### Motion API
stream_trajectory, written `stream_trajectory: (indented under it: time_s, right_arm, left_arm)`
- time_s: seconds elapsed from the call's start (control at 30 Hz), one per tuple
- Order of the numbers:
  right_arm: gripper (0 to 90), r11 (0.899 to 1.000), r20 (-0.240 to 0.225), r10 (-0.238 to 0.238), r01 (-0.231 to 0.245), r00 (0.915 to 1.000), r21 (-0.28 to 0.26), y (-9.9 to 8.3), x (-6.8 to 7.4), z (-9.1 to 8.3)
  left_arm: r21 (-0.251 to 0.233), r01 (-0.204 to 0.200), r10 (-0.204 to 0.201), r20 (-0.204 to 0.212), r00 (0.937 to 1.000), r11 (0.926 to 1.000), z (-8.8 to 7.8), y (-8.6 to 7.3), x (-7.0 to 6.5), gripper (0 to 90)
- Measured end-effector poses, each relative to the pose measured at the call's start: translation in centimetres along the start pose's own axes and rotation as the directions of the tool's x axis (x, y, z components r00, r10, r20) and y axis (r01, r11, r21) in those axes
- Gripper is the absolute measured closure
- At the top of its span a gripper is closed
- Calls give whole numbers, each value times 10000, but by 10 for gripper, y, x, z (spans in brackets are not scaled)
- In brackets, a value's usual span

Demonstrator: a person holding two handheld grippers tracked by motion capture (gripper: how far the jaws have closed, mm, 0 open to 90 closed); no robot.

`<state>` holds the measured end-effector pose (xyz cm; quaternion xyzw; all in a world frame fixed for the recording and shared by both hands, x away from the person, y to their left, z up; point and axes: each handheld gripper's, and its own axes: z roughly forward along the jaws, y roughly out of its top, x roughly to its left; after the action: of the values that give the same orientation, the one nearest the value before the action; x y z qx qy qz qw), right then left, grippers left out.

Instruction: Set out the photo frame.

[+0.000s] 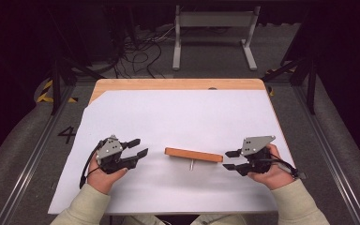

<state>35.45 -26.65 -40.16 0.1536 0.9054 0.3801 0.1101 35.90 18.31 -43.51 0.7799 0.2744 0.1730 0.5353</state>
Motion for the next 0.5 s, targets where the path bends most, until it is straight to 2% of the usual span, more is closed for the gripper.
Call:
stream_trajectory:
  time_s: [0.07,0.1,0.13,0.17,0.27,0.33,0.43,0.5]
  right_arm:
    - [670,9996,499,232,-223,9985,-189,-6,-4,-2]
    - [706,9986,627,363,-339,9974,-404,-7,-5,-3]
    - [761,9950,755,588,-523,9954,-845,-8,-6,-3]
    - [778,9927,892,655,-558,9939,-1072,-9,-6,-2]
    - [851,9785,1503,1396,-1131,9787,-1722,-12,-8,2]
    - [885,9717,1779,1736,-1390,9686,-1912,-13,-9,5]
    - [900,9688,2114,1905,-1489,9587,-1982,-15,-11,10]
    - [900,9681,2196,1956,-1524,9558,-1990,-15,-11,12]
  left_arm:
    - [37,0,0,58,10000,10000,0,0,-1,496]
    - [40,5,-5,57,10000,10000,1,0,-1,496]
    - [47,3,-4,50,10000,10000,1,0,-1,496]
    - [51,1,-1,30,10000,10000,1,0,-1,496]
    - [138,-28,29,-62,10000,9999,1,0,0,494]
    - [183,-9,11,-101,9999,9998,1,0,0,490]
    - [228,-2,5,-158,9999,9997,1,-1,0,486]
    - [254,24,-19,-189,9998,9997,2,-1,1,482]
